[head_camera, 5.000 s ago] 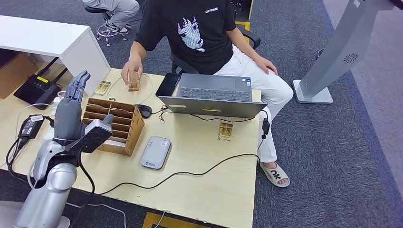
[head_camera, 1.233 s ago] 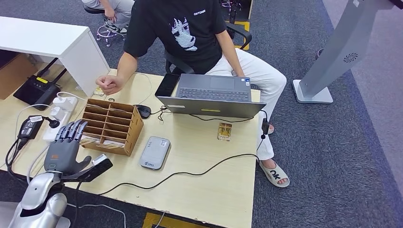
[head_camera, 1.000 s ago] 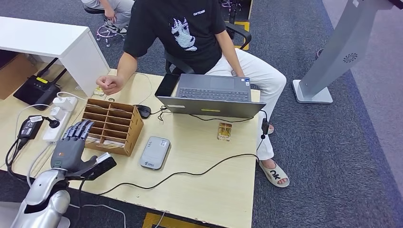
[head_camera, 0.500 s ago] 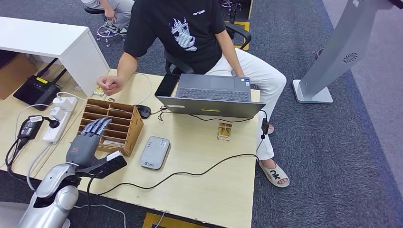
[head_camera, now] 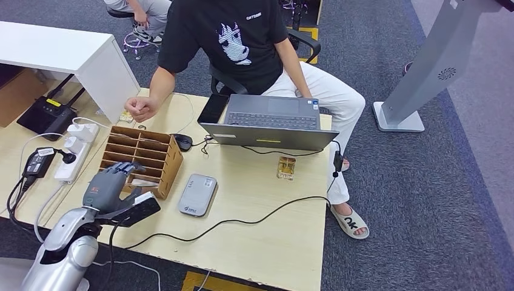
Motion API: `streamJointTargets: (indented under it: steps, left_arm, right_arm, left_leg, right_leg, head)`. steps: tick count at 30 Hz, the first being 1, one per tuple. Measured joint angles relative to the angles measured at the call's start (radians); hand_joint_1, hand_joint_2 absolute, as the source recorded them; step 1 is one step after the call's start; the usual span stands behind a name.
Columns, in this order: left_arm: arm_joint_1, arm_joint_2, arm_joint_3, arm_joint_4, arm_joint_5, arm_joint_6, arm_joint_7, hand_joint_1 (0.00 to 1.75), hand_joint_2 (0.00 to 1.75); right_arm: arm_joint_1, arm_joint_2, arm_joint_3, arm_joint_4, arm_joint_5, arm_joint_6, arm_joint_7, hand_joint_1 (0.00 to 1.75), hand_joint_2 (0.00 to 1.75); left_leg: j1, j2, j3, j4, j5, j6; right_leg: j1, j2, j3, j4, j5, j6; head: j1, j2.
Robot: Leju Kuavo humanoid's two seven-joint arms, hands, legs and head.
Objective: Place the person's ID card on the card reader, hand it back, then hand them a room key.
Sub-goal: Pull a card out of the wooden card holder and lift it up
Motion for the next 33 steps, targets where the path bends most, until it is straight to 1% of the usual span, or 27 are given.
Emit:
streamJointTargets:
  steps: [5,12,15,19,25,31,33]
  left_arm:
    - [0.000,0.021,0.000,-0.009,0.007,-0.008,0.007,1.59,1.75]
    - [0.000,0.030,0.000,-0.018,0.011,-0.016,0.014,1.59,1.75]
    - [0.000,0.037,0.000,-0.024,0.015,-0.032,0.028,1.62,1.75]
    - [0.000,0.046,0.000,-0.026,0.015,-0.050,0.041,1.74,1.75]
    - [0.004,0.063,-0.001,-0.025,0.006,-0.074,0.065,1.75,1.75]
    - [0.007,0.073,-0.003,-0.023,-0.011,-0.073,0.078,1.75,1.75]
    - [0.005,0.080,-0.007,-0.017,-0.059,-0.045,0.099,1.75,1.75]
  right_arm:
    - [0.000,0.000,0.000,0.000,0.002,0.000,0.003,0.00,1.75]
    - [0.000,0.000,-0.001,0.000,0.004,0.000,0.003,0.00,1.75]
    - [0.000,0.000,-0.002,0.000,0.006,0.000,0.003,0.00,1.75]
    - [0.000,0.000,-0.009,0.000,0.008,0.000,0.001,0.00,1.75]
    - [0.000,0.000,-0.019,0.000,0.011,0.001,0.004,0.00,1.75]
    - [0.000,0.000,-0.022,0.000,0.012,0.002,0.006,0.00,1.75]
    - [0.000,0.000,-0.026,0.000,0.015,0.002,0.007,0.00,1.75]
  left_leg:
    - [0.000,0.000,0.000,0.000,0.000,0.000]
    - [0.000,0.000,0.000,0.000,0.000,0.000]
    - [0.000,0.000,0.000,0.000,0.000,0.000]
    - [0.000,0.000,0.000,0.000,0.000,0.000]
    - [0.000,0.000,0.000,0.000,0.000,0.000]
    - [0.000,0.000,0.000,0.000,0.000,0.000]
    - [0.000,0.000,0.000,0.000,0.000,0.000]
  right_leg:
    - [0.000,0.000,0.000,0.000,0.000,0.000]
    - [0.000,0.000,0.000,0.000,0.000,0.000]
    - [0.000,0.000,0.000,0.000,0.000,0.000]
    - [0.000,0.000,0.000,0.000,0.000,0.000]
    - [0.000,0.000,0.000,0.000,0.000,0.000]
    - [0.000,0.000,0.000,0.000,0.000,0.000]
    - [0.000,0.000,0.000,0.000,0.000,0.000]
  head:
    - [0.000,0.000]
    - [0.000,0.000]
    - [0.000,0.000]
    - [0.000,0.000]
    - [0.000,0.000]
    - [0.000,0.000]
    - [0.000,0.000]
